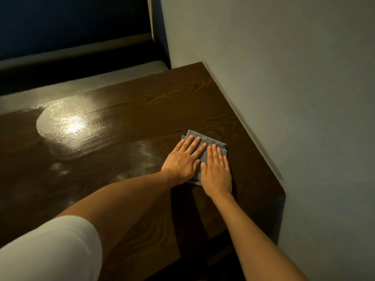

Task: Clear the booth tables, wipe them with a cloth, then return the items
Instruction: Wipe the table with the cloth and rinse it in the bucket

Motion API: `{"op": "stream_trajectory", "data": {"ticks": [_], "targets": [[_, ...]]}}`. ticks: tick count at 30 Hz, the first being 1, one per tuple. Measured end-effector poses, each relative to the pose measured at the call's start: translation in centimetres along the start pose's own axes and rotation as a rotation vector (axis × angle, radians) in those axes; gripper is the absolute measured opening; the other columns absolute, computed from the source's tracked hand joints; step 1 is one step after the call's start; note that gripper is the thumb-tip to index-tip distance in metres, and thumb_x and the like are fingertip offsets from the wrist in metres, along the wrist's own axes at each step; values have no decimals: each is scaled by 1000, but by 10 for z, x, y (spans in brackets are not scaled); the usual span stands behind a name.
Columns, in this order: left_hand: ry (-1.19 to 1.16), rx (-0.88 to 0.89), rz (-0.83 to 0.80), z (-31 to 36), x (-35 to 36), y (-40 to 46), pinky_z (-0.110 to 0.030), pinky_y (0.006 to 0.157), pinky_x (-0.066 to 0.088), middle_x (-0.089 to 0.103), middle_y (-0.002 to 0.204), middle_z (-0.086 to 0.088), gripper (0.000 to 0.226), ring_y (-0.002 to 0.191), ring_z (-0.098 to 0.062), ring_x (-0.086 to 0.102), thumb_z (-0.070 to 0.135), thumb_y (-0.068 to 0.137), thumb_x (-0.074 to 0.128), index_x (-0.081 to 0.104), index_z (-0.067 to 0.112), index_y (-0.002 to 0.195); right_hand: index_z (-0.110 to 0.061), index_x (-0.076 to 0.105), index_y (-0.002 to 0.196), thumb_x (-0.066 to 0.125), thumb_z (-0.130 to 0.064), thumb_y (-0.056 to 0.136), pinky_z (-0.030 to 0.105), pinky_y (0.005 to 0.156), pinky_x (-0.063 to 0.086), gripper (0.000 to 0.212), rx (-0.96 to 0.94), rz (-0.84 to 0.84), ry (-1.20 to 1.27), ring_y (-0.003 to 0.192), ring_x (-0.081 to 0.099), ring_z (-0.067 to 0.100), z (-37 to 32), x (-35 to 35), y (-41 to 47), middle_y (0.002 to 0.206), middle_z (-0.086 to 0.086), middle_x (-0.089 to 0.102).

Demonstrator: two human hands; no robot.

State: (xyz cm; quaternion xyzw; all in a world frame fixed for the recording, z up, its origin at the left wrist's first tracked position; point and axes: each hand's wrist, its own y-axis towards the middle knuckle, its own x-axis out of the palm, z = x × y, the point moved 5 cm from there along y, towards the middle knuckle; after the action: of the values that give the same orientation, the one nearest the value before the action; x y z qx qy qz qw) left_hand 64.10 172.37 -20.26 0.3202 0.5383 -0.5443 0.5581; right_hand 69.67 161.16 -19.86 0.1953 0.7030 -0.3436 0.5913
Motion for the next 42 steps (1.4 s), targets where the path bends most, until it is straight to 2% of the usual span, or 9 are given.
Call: {"op": "stream_trajectory", "data": {"ticks": [11,17,23,27,33,35,42], "targets": [[-18,128,-96,79,32,-80,-39,123,-14,-17,167,1,60,150,-20,-24,45,108,13,-12,29,160,-14,-6,158,17,-43,106,36,123,-5,64,162,-1,50,153,-6,17,22,35,-126,167,4,-4],[-23,193,-143,115,42,-95,-40,123,-15,-18,167,1,59,150,-20,-26,45,108,12,-13,30,159,-14,-2,158,-9,-48,95,37,121,-5,72,214,-1,46,151,-6,17,43,46,-164,166,5,0],[-20,198,-142,119,40,-80,-38,121,-17,-17,167,1,59,150,-20,-25,45,108,12,-14,29,159,-16,-8,155,-11,-50,91,36,122,-5,73,218,-3,78,151,-8,17,58,44,-150,166,5,-5],[-4,174,-119,125,36,-50,-41,124,-12,-13,168,-1,60,153,-22,-20,44,108,13,-9,27,160,-13,0,157,-4,-47,96,38,124,1,70,210,22,45,154,0,18,80,40,-123,167,7,5],[20,169,-85,117,26,-9,-40,123,-11,-8,169,-3,60,155,-23,-14,43,107,15,-5,26,161,-10,6,158,7,-43,100,37,123,1,67,213,46,29,154,5,20,90,25,-82,167,9,10],[13,163,-77,106,21,-2,-39,123,-11,-8,169,-3,60,155,-22,-14,43,107,16,-5,26,161,-10,7,158,17,-39,105,38,124,1,62,208,45,33,154,5,21,86,22,-69,167,10,10],[-2,70,-37,28,7,3,-42,127,-2,-5,169,-4,60,155,-22,-11,43,107,17,-2,26,161,-10,4,159,24,-40,106,38,124,-2,64,96,43,45,154,1,20,25,10,-15,167,9,3]]}}
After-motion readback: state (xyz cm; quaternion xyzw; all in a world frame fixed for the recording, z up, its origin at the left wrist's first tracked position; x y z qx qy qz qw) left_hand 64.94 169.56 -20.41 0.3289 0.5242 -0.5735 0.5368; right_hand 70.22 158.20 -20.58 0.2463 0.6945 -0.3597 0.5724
